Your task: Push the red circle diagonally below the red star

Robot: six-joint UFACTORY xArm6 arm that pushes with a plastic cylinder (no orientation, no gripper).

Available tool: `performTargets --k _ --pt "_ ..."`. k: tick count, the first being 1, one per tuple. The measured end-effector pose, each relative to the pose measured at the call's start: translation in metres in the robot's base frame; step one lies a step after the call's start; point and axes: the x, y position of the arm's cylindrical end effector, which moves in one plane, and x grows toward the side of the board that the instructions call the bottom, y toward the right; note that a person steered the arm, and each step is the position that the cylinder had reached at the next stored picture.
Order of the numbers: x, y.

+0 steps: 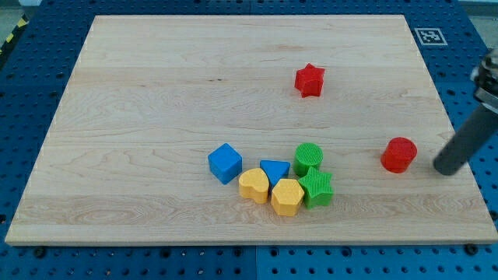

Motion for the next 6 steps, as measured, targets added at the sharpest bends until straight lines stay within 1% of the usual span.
performTargets --k 1,3,4,5,6 --pt "-0.024 -0.016" --pt "0.033 0.009" --pt "0.037 -0.024" --pt "0.004 -0.042" --pt "-0.036 -0.042"
